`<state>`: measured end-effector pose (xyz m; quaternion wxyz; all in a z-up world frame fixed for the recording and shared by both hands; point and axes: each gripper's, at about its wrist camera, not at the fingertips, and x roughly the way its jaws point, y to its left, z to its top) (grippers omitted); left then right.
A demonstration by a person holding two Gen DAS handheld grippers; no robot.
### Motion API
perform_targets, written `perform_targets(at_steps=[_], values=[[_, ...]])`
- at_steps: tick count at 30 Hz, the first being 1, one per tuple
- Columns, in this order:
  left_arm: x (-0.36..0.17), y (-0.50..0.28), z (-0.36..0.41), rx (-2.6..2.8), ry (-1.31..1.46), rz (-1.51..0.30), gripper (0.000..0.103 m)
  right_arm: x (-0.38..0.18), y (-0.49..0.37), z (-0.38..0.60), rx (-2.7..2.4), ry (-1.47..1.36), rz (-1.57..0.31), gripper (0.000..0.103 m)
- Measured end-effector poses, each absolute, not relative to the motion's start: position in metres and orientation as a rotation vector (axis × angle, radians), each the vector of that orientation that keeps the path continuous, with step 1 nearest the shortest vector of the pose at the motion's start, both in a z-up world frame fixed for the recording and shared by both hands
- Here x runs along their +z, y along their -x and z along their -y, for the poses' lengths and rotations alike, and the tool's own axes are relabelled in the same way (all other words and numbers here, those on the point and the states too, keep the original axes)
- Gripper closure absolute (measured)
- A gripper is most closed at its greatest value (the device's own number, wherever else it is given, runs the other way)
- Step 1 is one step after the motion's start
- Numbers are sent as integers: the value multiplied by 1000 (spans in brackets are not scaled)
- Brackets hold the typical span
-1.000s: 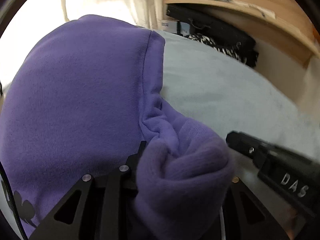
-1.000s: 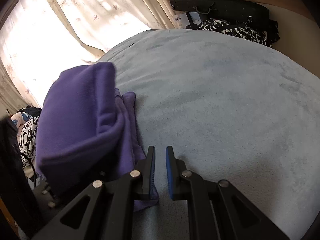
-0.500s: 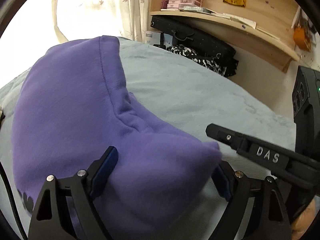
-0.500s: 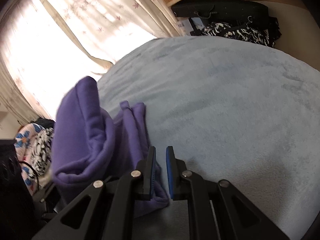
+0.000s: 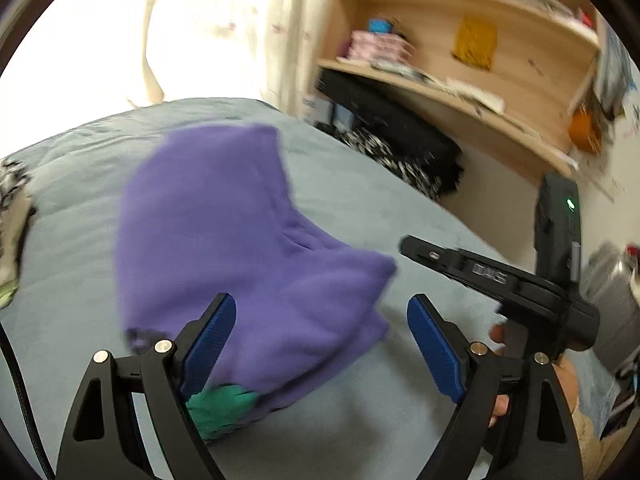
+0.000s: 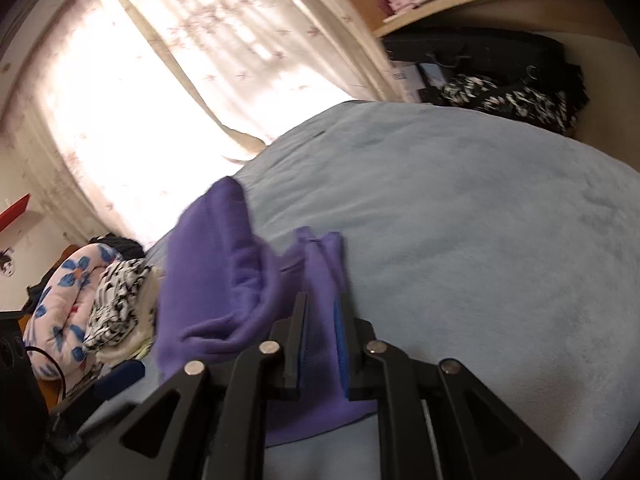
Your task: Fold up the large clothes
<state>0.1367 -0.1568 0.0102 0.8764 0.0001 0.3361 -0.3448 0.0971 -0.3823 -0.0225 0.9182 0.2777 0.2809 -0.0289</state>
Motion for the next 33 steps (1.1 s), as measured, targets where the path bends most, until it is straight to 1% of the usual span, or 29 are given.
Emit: perform_targets(at_steps=[1,2,3,5,9,13,17,20,24,28,33], values=[[12,-141,146,-690,20,-699,16,-15,-98,376,-32,-567,-576,75],[14,-144,137,-665,34,-699,16,-10,-100,372,-11,-563,-576,67],[12,-154,122,-609,53,-716,16,-2,-104,365,27,-553,-587,65],[5,-177,107,-517,49,-766,16,6,-116,359,98,-557,-640,65],[-13,-219,78,-390,26,-831,16,3,-162,353,184,-556,-889,65],[-34,-253,63,-358,37,-897,16,-19,-207,357,178,-553,-1126,64],[-47,-279,70,-356,27,-936,17,-41,-240,349,210,-558,-1269,62],[-48,-290,72,-355,30,-929,17,-57,-253,344,207,-534,-1303,62],[-44,-295,71,-364,40,-931,17,-70,-251,342,189,-493,-1351,65],[-41,-295,76,-373,16,-924,17,-73,-236,352,204,-530,-1372,65],[-40,-298,83,-357,0,-918,17,-77,-235,365,280,-652,-1340,64]])
